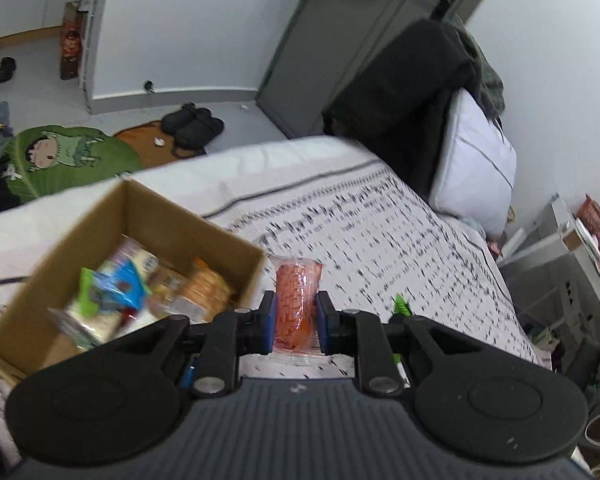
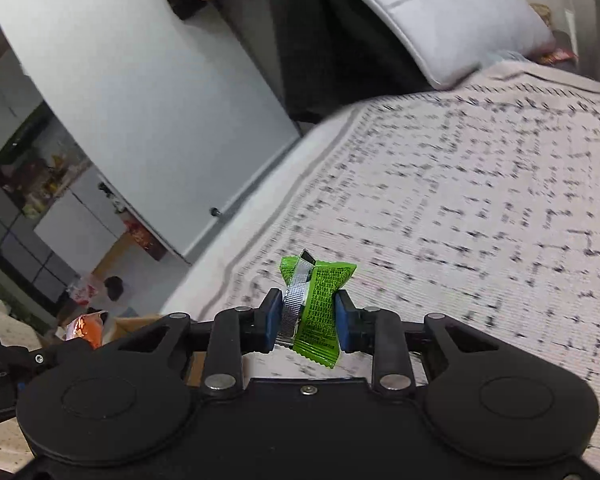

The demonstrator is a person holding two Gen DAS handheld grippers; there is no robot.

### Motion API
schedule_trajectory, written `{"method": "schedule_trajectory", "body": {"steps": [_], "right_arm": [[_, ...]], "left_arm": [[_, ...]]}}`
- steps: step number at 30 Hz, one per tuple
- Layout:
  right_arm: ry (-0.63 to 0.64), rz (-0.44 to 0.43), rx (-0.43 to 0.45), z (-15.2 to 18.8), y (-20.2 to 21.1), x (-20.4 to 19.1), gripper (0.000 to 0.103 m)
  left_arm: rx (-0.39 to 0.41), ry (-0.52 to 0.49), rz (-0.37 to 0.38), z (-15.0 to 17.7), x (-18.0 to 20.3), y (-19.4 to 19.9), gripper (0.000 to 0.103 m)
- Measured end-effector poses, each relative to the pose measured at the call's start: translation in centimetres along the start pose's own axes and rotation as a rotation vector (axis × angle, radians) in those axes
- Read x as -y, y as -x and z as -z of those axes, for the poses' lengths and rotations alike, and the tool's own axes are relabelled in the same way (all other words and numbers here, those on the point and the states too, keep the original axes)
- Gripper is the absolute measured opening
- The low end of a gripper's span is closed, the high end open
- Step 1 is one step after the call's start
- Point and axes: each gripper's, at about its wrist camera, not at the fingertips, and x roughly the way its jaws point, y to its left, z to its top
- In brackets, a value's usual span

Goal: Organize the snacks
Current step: 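Carry orange stick pack and green packet over the box with both tools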

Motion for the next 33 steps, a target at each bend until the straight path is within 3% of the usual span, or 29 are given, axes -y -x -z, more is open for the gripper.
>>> {"method": "schedule_trajectory", "body": {"steps": [13,33], "right_arm": [[0.110,-0.148,0.025,1.2,1.5,-6.4,0.028],[0.178,-0.269,-0.033,3.1,2.0,-9.6,0.028]], "left_arm": [[0.066,0.041,-0.091,-2.7,-3.8,5.2,0.019],[-0.005,0.121,-0.226,-2.0,-6.5,6.4,0.020]]}}
